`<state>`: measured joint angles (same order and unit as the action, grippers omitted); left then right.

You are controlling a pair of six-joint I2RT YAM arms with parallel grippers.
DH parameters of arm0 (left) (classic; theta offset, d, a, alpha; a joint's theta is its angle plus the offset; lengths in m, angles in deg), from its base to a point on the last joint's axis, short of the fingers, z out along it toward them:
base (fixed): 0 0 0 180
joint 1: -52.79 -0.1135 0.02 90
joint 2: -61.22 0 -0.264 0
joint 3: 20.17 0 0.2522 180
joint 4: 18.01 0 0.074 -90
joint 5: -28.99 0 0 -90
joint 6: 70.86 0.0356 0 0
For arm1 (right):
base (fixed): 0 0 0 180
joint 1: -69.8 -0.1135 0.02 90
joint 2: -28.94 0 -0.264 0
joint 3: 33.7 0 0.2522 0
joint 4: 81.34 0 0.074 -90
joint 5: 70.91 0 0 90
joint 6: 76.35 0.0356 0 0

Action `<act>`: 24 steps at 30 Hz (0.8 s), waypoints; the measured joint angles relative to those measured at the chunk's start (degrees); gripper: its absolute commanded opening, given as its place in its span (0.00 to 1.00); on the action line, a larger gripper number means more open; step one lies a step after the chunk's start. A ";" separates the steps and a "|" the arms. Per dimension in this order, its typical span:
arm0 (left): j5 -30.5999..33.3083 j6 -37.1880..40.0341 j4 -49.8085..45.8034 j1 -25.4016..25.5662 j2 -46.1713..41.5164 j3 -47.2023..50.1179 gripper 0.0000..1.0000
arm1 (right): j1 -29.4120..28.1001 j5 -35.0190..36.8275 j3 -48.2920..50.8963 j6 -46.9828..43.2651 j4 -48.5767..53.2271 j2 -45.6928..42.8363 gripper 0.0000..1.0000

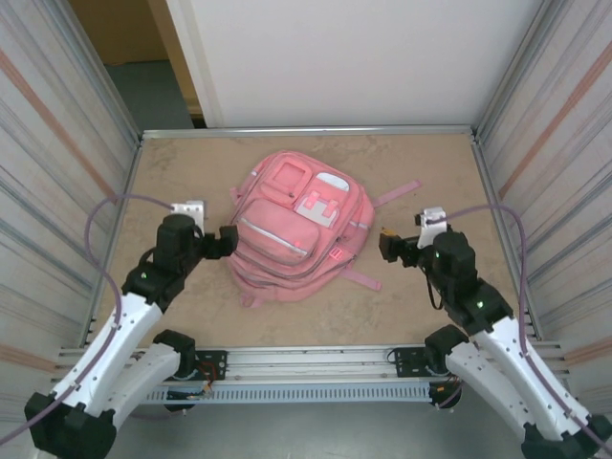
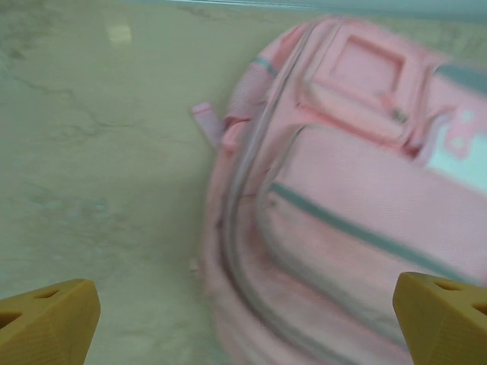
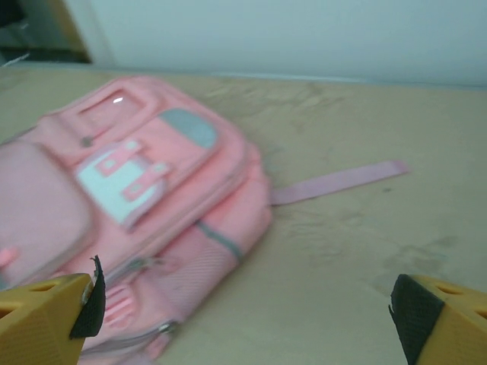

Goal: Pack the student bag

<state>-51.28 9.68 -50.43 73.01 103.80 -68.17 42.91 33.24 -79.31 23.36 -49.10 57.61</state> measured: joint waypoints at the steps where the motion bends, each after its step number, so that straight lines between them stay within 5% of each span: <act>1: 0.57 3.54 3.15 0.00 -1.25 3.45 0.99 | 1.09 1.70 2.69 -0.39 -1.84 -1.84 0.99; 7: 0.74 16.61 24.48 -2.99 -1.14 19.41 0.99 | 10.14 6.97 15.54 -3.34 -12.11 -5.49 0.99; 14: -6.56 18.27 43.87 -13.27 13.99 21.99 0.99 | 23.30 -0.20 27.89 -2.40 -25.16 -4.35 0.99; 20: -13.73 18.25 59.34 -18.21 26.91 22.05 0.99 | 33.40 -11.96 27.76 -2.27 -37.77 12.72 0.99; 24: -17.49 16.92 70.18 -20.28 35.19 21.92 0.99 | 33.51 -17.57 24.37 -2.27 -49.70 30.42 0.99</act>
<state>-68.76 26.60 19.76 52.73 138.99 -46.25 76.41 15.67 -54.94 21.09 -98.80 88.03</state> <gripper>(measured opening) 0.985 0.987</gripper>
